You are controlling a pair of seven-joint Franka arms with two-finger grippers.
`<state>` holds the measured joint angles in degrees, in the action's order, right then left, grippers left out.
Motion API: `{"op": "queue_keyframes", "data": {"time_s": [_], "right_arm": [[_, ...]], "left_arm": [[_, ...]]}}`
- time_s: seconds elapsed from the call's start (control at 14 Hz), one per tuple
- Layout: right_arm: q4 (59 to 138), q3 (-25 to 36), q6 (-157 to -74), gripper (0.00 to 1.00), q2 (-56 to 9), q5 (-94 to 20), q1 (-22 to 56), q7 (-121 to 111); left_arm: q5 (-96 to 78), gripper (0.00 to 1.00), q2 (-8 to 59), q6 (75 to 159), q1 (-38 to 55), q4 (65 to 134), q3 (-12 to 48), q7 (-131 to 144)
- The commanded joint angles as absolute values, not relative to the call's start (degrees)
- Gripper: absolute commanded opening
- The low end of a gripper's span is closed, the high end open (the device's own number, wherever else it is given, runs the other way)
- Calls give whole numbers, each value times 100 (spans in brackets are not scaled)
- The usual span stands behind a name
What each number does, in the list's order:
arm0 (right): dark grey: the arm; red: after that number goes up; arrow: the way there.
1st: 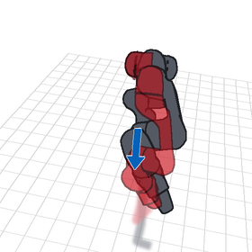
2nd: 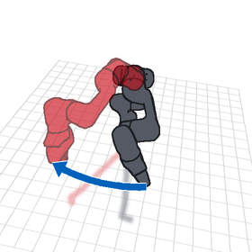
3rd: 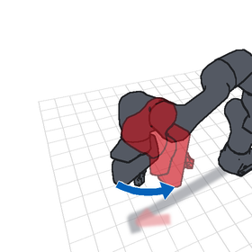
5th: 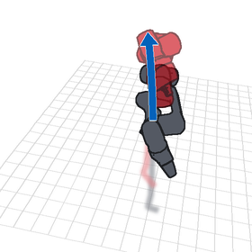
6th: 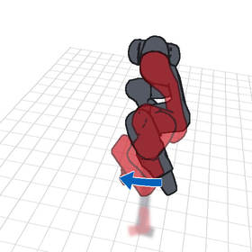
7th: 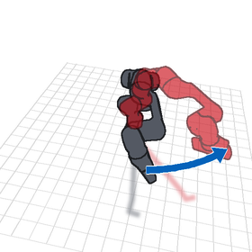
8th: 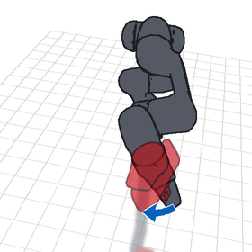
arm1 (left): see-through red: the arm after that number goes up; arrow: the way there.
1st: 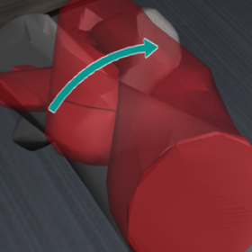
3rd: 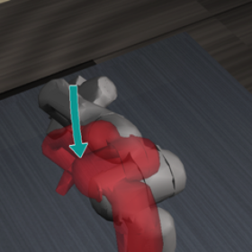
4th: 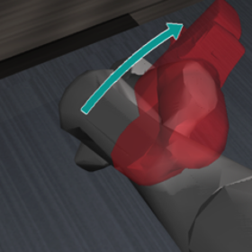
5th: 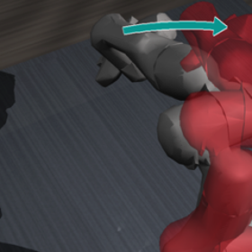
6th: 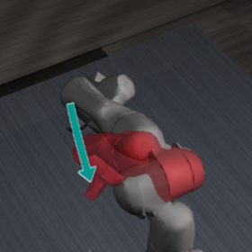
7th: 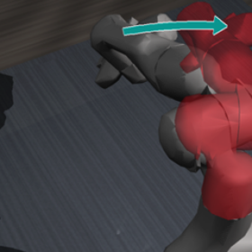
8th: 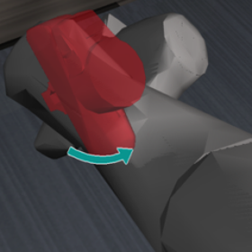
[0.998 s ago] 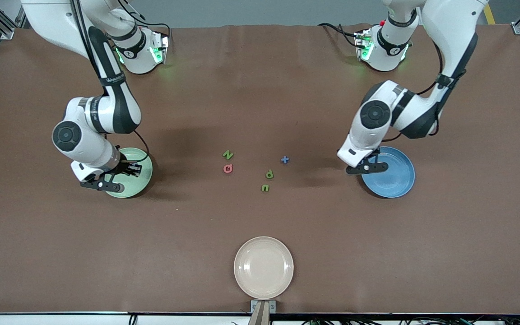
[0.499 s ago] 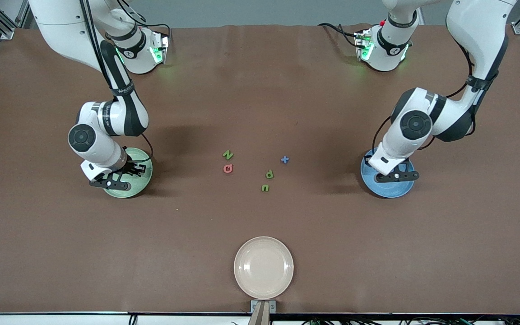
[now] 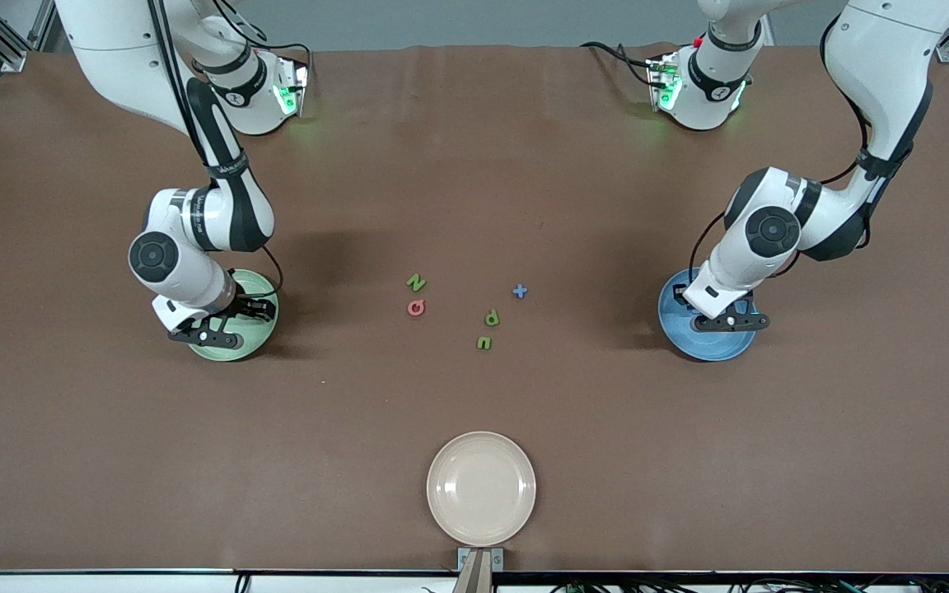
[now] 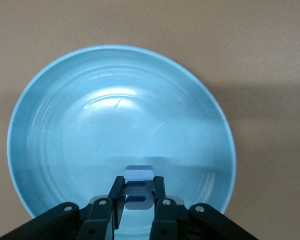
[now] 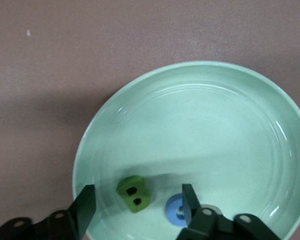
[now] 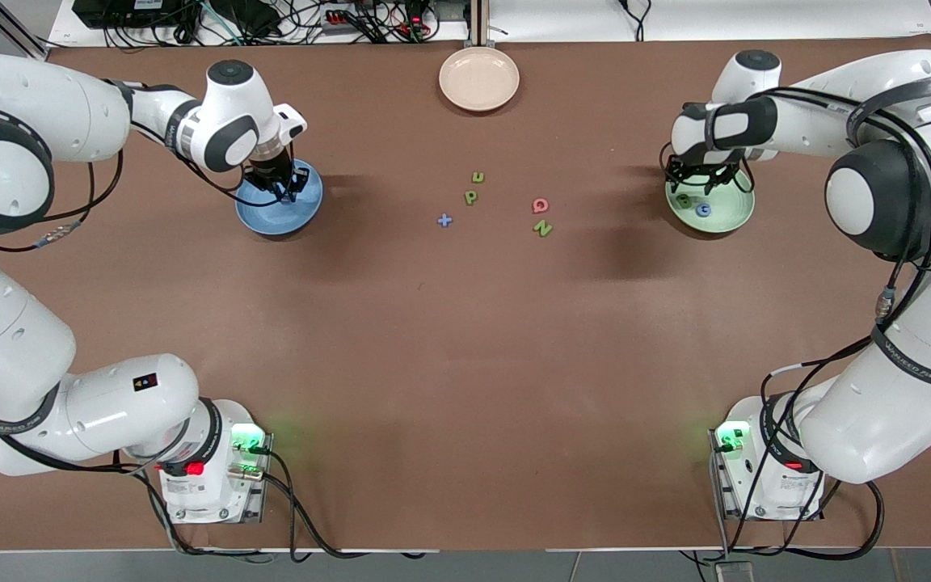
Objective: Sort upper and lower case letters into plates
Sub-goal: 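Release the letters, then grasp the green N with the right gripper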
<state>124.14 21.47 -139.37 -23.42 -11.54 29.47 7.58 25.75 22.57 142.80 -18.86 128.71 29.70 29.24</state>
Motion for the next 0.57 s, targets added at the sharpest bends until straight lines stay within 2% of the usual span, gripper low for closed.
{"op": "queue_keyframes", "data": {"time_s": [0.0, 0.29, 0.36, 0.43, 0.5], "right_arm": [[12077, 2101, -13237, 100, -2039, -1266, 3093, 1402], [11980, 2066, -13560, 100, -2109, -1274, 4093, 3055], [11953, 2065, -13770, 100, -2231, -1283, 4339, 3459], [11953, 2031, -14016, 100, -2372, -1414, 4559, 3828], [11927, 1978, -14193, 100, -2504, -1676, 4744, 3980]], "left_arm": [[2751, 5, 2460, 14432, -1978, 12867, 3015, 2979], [2751, 6, 2531, 14432, -1969, 12850, 3015, 3015], [2751, 15, 2523, 14414, -1969, 12841, 3015, 3023], [2751, 40, 2488, 14388, -1969, 12841, 3015, 3032], [2751, 51, 2444, 14362, -1969, 12841, 3023, 3032]]}}
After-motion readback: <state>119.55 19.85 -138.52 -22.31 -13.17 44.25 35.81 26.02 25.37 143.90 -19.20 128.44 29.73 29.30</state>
